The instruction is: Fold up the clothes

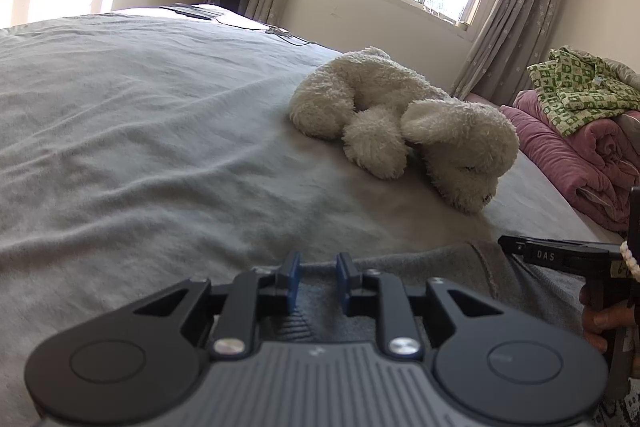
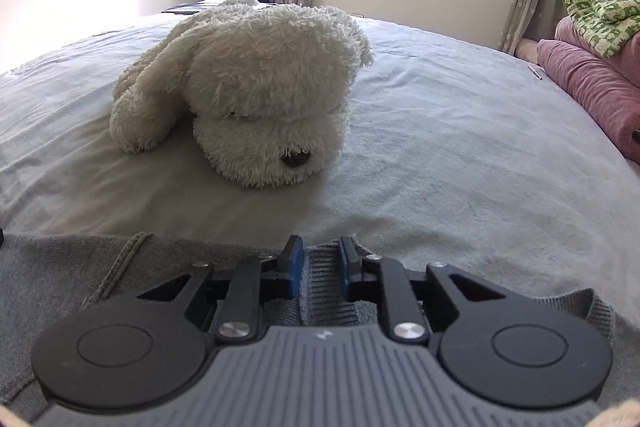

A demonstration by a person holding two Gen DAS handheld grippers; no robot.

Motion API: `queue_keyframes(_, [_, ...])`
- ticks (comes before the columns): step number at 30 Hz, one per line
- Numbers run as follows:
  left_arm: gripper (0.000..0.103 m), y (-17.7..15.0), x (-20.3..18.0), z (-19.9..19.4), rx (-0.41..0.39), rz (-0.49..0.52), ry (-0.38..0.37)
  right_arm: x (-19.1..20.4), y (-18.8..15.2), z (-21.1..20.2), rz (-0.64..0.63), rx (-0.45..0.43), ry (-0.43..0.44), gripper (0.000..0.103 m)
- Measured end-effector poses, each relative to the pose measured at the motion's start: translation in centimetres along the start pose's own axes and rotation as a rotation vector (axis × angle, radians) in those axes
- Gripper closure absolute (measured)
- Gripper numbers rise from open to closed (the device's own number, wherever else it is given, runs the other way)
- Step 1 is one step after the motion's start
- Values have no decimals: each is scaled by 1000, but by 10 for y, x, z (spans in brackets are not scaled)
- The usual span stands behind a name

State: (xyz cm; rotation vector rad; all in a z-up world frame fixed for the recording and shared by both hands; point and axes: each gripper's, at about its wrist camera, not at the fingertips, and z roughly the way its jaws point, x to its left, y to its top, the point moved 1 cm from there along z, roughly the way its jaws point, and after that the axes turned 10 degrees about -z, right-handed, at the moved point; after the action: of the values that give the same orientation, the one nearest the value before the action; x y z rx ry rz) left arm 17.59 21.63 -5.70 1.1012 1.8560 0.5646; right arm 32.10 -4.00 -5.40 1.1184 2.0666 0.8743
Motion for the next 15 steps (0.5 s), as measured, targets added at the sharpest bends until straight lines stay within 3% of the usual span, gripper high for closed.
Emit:
queue_keyframes(3, [82,0,1,0,1,-4,-5,-4,2,-3,2,-19,12,85])
queue_keyframes(8, [81,0,2,1,3,-9,-10,-35,-7,-47,69,-67,22,79])
queue_keyframes(15, [80,0,1,0,3,-2,-9,-93,-60,-108,111,-26,-119,79])
